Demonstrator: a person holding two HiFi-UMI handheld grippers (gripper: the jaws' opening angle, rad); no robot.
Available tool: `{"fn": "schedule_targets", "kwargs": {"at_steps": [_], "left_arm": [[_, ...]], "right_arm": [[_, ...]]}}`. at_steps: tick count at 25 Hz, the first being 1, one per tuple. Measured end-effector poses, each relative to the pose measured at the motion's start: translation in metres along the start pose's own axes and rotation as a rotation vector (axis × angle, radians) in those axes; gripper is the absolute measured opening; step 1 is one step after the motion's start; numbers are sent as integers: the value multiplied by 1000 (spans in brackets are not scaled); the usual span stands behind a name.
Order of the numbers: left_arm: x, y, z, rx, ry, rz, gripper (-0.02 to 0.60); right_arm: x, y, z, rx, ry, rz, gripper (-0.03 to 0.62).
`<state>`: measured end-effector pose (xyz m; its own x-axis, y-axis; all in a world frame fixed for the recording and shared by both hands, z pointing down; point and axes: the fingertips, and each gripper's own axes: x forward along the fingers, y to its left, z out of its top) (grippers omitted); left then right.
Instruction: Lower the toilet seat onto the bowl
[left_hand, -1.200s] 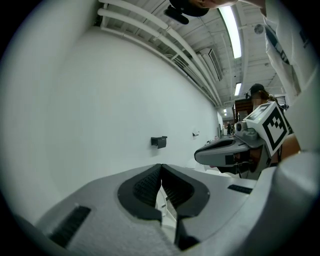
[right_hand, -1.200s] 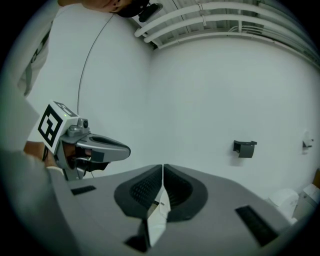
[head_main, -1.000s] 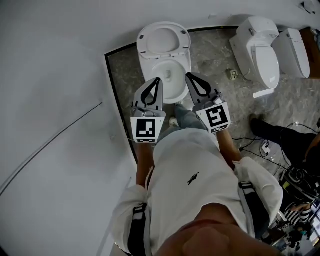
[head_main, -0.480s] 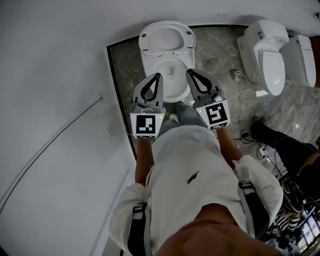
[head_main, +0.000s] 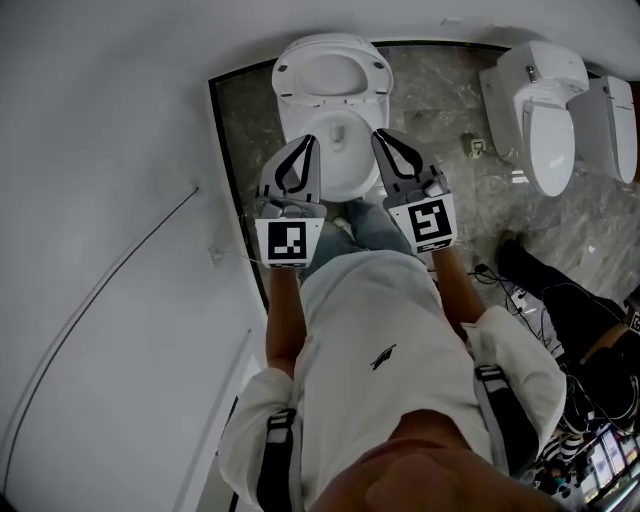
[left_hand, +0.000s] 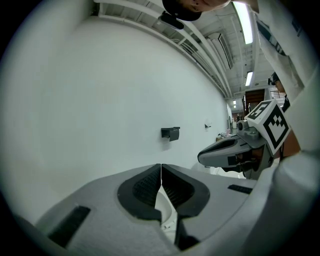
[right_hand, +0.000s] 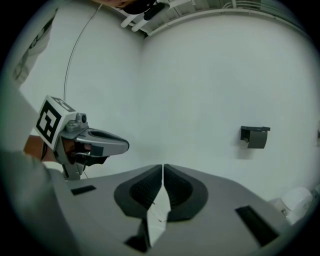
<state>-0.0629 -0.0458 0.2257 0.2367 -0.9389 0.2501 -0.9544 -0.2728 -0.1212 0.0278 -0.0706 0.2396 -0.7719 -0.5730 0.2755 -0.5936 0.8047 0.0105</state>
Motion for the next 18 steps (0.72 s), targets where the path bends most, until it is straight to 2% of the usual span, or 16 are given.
{"fn": "schedule_targets", "kwargs": {"at_steps": [8, 18], "left_arm": [[28, 15, -24, -11, 23, 16, 29], [60, 40, -53, 24, 51, -25, 31]], "right_arm": [[29, -13, -19, -32, 24, 0, 32], [61, -35, -36, -95, 44, -89, 34]]}}
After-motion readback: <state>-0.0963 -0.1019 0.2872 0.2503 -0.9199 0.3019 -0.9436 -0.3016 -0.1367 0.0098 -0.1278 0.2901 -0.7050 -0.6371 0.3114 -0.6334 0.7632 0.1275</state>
